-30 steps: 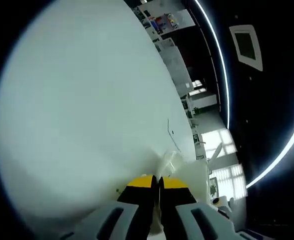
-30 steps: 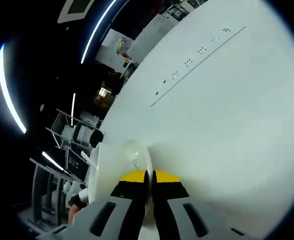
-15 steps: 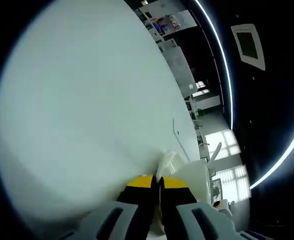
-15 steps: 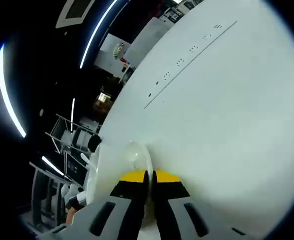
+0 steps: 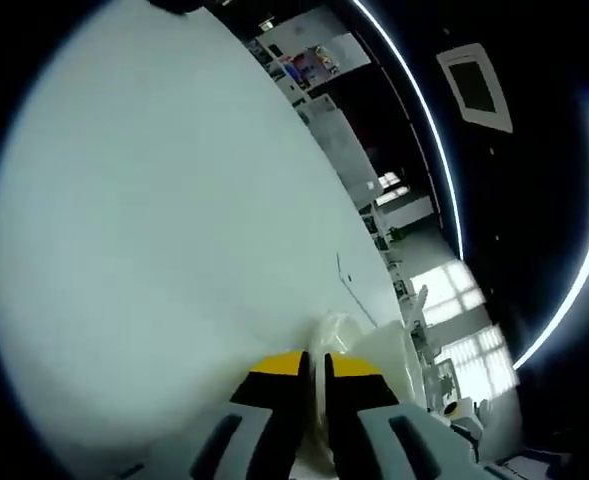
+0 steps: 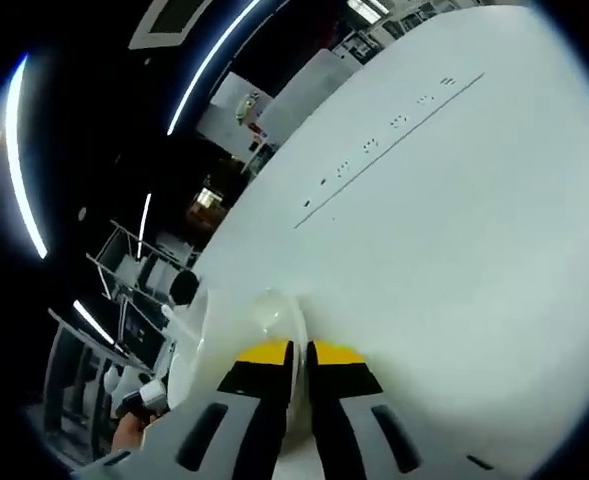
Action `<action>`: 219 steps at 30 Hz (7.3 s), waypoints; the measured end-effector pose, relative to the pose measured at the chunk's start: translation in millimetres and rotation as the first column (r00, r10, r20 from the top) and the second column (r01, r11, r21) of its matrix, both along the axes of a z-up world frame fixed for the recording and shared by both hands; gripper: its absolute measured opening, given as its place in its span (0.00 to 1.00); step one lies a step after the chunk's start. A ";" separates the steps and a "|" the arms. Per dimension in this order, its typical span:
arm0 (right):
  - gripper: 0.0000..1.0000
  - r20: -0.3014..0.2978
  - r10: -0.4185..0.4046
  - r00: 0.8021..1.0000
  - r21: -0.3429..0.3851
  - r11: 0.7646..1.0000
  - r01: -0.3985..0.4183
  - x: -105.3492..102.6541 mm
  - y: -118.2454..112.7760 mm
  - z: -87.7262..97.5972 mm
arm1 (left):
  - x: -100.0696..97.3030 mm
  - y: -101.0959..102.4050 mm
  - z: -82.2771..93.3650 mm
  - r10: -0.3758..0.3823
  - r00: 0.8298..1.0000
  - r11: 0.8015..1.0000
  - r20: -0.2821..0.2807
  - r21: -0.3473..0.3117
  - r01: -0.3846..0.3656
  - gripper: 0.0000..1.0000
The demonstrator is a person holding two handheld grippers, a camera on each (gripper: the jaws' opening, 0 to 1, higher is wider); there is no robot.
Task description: Tidy tabletop coffee trays, cups and spoons，present forward
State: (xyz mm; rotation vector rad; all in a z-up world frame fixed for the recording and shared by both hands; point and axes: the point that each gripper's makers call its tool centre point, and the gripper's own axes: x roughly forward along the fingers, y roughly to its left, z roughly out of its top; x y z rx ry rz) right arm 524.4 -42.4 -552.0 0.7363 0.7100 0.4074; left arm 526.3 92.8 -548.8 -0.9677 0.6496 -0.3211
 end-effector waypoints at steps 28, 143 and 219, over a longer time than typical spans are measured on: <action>0.07 0.486 0.187 0.854 -0.441 0.896 0.054 -41.3 -42.8 114.0 | -36.7 59.5 97.2 -0.116 0.897 0.846 0.427 0.515 -0.136 0.08; 0.51 0.788 -0.068 0.612 -0.408 0.688 0.601 -212.6 -193.9 117.9 | -235.7 190.3 100.1 0.004 0.729 0.419 0.685 0.661 -0.623 0.58; 0.54 0.765 -0.100 0.636 -0.416 0.677 0.607 -214.9 -201.2 107.3 | -234.3 201.6 105.8 0.067 0.725 0.420 0.685 0.640 -0.644 0.58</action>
